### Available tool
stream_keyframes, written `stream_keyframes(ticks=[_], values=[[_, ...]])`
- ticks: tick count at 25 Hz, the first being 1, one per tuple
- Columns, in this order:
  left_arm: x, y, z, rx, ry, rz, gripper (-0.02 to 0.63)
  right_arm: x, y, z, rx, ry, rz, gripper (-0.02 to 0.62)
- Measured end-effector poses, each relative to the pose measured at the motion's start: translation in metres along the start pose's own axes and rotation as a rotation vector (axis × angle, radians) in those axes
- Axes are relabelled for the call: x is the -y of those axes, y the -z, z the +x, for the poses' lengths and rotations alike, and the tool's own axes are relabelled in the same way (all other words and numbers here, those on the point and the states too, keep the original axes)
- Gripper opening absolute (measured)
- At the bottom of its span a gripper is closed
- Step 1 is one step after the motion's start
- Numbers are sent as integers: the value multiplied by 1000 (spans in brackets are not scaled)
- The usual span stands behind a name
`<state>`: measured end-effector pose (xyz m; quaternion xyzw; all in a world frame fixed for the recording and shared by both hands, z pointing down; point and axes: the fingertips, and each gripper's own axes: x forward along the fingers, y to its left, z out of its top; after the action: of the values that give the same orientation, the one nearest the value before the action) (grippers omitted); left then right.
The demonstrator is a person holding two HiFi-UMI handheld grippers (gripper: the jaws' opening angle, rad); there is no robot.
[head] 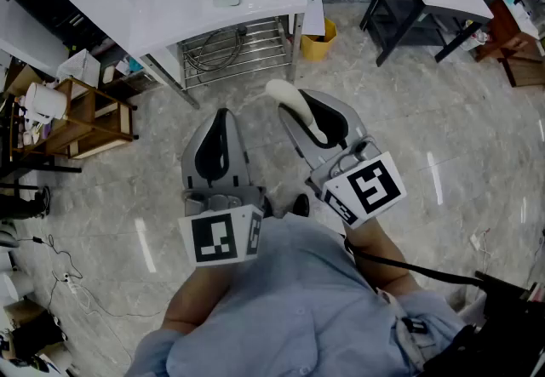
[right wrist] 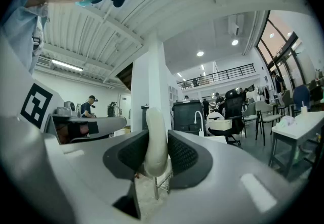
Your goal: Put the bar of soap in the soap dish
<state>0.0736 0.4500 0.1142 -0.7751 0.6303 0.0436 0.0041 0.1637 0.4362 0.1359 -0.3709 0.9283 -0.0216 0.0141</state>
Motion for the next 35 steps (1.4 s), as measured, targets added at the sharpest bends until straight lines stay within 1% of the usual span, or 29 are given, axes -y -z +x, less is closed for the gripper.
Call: stream_keyframes(ticks=[11,17,25,31,35], values=[[17,0,6,-8,8,13,5,12,-6,-13,32,-2,28,112],[38,0,14,1,13,22,5,25,-9,-25,67,-30,60,112],[61,4,25,-1,-18,28,5,46,-13,-36,88,-73,76,110],[49,15,35,-23,-45,28,5,55,-6,-22,84,-89,92,110],[31,24,49,-26,-55,26,5,63,2,0,79,-88,93,110]])
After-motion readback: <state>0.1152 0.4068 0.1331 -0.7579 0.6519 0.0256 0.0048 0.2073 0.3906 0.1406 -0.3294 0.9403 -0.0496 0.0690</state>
